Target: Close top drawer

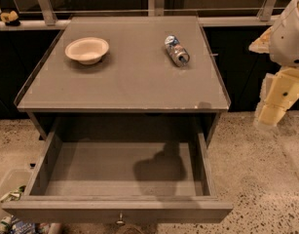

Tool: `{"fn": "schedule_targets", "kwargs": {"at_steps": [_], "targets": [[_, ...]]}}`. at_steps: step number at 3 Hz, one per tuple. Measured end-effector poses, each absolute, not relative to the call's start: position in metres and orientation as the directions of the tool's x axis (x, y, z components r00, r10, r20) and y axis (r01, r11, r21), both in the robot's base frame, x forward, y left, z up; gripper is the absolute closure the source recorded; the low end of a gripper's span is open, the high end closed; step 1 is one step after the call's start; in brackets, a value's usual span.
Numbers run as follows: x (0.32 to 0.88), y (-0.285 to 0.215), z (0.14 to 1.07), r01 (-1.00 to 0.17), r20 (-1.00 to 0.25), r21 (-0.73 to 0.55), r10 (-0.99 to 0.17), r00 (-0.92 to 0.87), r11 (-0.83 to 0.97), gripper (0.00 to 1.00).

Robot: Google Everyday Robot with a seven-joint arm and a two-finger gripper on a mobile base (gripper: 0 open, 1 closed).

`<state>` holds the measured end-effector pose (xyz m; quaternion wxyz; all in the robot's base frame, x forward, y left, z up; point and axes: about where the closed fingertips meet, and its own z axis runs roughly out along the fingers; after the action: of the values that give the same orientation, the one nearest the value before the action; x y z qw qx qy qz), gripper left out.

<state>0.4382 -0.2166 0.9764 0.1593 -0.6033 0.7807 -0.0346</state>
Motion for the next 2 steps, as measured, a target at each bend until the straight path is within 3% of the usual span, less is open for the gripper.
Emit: {"fn": "schedule_targets", "kwargs": {"at_steps": [2], "targets": [[0.436, -0.230, 0.977, -0.942, -0.254, -0.238, -0.951, -0.177, 0.239, 0.00]]}}
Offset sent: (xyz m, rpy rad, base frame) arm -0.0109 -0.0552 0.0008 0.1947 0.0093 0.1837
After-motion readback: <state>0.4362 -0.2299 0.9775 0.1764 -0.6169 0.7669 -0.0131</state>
